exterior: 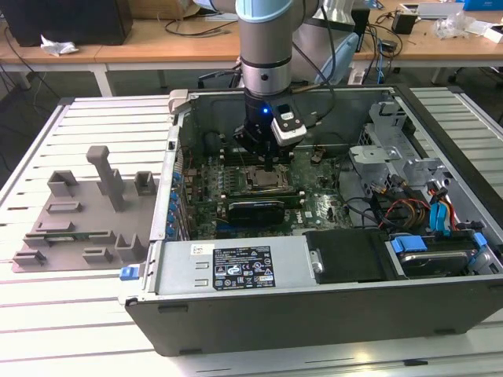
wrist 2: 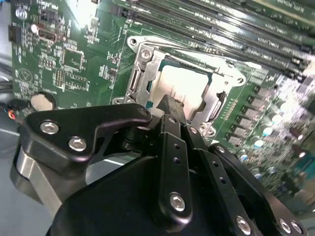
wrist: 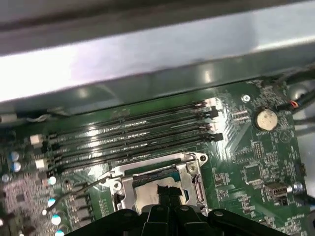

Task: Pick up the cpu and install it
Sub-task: 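Close the cpu cover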

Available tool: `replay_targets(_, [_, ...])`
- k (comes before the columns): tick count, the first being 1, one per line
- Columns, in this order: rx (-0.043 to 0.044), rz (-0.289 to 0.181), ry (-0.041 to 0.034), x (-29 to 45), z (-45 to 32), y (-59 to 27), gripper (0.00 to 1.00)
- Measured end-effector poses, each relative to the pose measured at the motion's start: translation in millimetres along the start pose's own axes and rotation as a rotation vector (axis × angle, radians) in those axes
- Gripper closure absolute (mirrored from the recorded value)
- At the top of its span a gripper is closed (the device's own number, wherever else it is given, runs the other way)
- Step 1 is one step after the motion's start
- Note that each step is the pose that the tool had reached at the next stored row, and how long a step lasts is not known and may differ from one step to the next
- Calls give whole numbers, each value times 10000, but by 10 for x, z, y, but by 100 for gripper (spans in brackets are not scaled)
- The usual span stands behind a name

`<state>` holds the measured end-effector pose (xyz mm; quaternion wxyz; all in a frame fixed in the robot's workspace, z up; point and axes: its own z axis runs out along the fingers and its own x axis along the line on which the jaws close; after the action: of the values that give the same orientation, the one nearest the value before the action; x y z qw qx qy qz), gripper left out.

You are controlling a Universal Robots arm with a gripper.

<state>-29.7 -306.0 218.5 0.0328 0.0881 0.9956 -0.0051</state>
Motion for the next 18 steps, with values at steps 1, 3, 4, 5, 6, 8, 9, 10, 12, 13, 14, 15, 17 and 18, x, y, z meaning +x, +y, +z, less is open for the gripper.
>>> replay_targets(1, [-8, -182, 12, 1, 5, 0, 89])
replay_targets(3, [16, -410, 20, 0, 7, 0, 89])
replay_targets(4, [24, -483, 19, 0, 7, 0, 89])
replay_targets(5, [25, -503, 19, 0, 6, 0, 89])
replay_targets(6, [24, -509, 18, 0, 7, 0, 89])
replay_targets(8, [22, -517, 18, 1, 7, 0, 89])
replay_targets(9, [21, -517, 16, 7, 8, -1, 89])
replay_targets(10, [20, -518, 16, 18, 8, -2, 89])
replay_targets(12, [21, -518, 17, 52, 6, -9, 89])
replay_targets(13, [21, -518, 17, 72, 5, -12, 89])
replay_targets(14, [22, -519, 17, 89, 4, -16, 89])
replay_targets(15, [22, -518, 17, 123, 2, -22, 89])
replay_targets(17, [22, -518, 18, 162, 0, -29, 89])
replay_targets(18, [21, -519, 17, 189, -2, -33, 89])
